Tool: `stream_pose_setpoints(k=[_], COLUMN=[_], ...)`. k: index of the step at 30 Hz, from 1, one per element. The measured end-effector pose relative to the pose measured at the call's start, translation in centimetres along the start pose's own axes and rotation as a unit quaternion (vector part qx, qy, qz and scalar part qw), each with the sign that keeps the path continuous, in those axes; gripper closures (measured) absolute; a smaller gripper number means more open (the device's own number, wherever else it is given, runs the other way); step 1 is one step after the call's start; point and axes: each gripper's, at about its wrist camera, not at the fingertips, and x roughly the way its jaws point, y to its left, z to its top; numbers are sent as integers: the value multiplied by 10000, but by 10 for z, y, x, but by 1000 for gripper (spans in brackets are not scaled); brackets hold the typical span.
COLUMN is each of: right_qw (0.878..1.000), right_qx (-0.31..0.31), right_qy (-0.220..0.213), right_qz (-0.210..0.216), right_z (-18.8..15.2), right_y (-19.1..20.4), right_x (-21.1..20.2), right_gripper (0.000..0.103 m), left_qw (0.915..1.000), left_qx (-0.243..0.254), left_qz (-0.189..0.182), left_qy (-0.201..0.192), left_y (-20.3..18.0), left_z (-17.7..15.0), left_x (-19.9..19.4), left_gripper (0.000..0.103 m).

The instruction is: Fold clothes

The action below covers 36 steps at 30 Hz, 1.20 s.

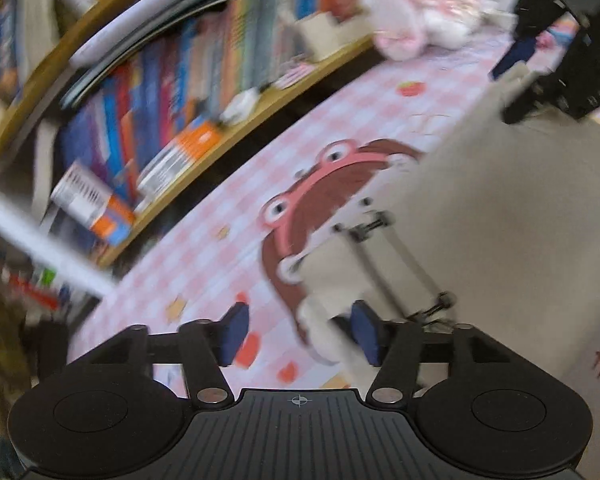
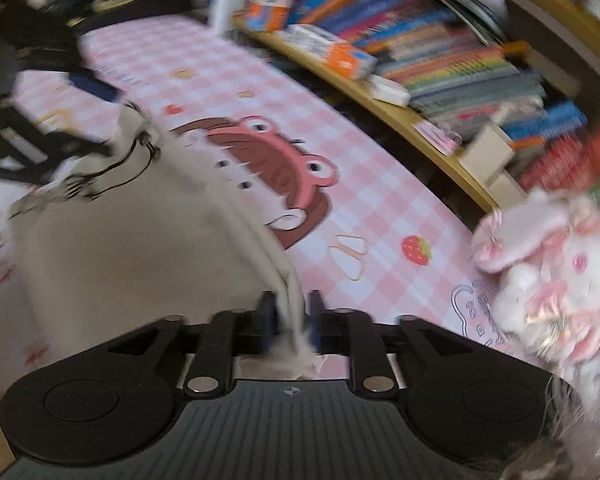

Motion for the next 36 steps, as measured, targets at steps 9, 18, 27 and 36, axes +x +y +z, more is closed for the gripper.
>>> stream_pose_setpoints(k=[9, 18, 27, 36], right_qw=[9530, 8872, 8566, 8827], right_qx=[2962, 4512, 5020, 4616], right_qy=[-413, -166, -402, -520], right_qz=[489, 950, 1120, 707], right_z=[-49, -99, -112, -95], right_y=[-43, -43, -45, -42], right_x=[-22, -15, -10, -20], right_gripper=[67, 93, 94, 74], left_qw=[9251, 8533, 8139, 8254], left_qx=[-3280, -4410, -5117, -4890], left_qz=[-1913, -2775, -2742, -2822], left_qy=[-26, -197, -215, -50], left_y=[51, 56, 65, 67], left_z=[-55, -81, -115, -107], left_x=[-6, 5, 10, 24], left_gripper=[52, 102, 101, 56])
